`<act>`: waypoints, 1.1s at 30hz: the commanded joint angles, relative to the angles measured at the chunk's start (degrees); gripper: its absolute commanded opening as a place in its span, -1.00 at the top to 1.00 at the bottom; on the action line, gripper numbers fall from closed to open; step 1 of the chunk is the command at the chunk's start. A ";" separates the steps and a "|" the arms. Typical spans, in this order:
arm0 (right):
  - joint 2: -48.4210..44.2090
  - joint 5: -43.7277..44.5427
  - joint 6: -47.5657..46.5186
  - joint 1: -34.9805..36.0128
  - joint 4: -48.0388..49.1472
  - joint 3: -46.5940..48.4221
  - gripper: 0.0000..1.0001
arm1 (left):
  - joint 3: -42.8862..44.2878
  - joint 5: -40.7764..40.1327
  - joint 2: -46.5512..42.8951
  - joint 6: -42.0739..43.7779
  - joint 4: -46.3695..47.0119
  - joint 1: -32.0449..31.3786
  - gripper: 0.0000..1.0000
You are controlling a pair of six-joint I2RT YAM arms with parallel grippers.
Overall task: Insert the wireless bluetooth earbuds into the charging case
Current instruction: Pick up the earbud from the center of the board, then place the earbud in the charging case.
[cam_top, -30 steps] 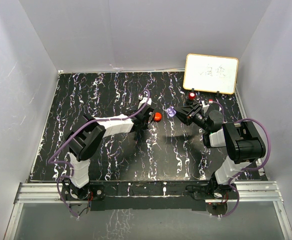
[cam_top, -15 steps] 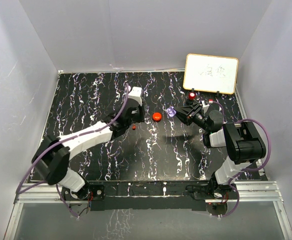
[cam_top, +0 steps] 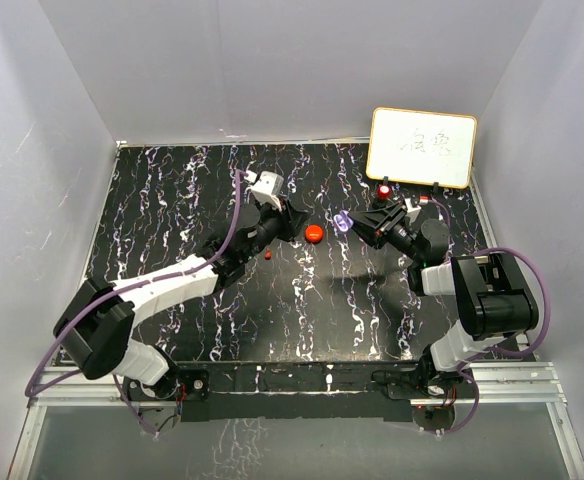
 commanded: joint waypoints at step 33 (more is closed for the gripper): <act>-2.56 3.82 6.48 3.98 -5.57 3.78 1.00 | 0.69 9.82 11.00 10.46 31.15 -4.72 1.00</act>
